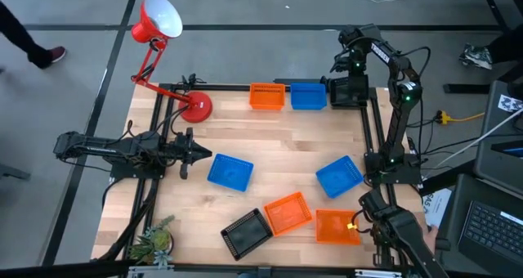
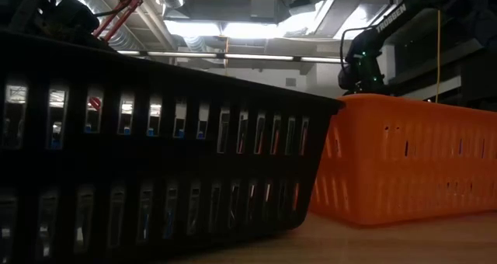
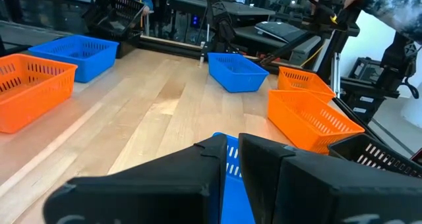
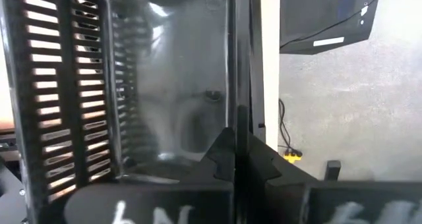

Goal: Stack baskets by color
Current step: Stack the middle black bin on the top black bin

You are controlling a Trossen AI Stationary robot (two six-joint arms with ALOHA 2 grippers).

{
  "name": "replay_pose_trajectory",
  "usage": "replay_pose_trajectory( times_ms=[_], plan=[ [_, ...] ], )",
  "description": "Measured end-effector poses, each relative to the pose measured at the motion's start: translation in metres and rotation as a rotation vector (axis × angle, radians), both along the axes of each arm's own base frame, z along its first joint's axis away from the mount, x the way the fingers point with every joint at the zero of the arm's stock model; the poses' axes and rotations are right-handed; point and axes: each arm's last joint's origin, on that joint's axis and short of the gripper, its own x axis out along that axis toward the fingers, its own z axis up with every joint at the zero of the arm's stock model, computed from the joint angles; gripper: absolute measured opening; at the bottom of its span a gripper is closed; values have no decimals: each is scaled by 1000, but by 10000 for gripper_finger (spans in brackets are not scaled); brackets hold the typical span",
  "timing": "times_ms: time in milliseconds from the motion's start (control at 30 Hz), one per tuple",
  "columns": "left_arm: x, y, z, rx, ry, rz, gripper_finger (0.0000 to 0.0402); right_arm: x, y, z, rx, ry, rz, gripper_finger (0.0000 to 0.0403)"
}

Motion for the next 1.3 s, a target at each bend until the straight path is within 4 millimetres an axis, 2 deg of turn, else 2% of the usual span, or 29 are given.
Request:
replay_pose_trajectory(
  times_ms=[367, 1300],
  plan=[
    [0, 0, 0, 0, 0, 0, 31, 1, -2, 0, -21, -11, 22, 31],
    [0, 0, 0, 3, 0, 0, 31, -1, -4, 0, -35, -44, -49, 35]
  ],
)
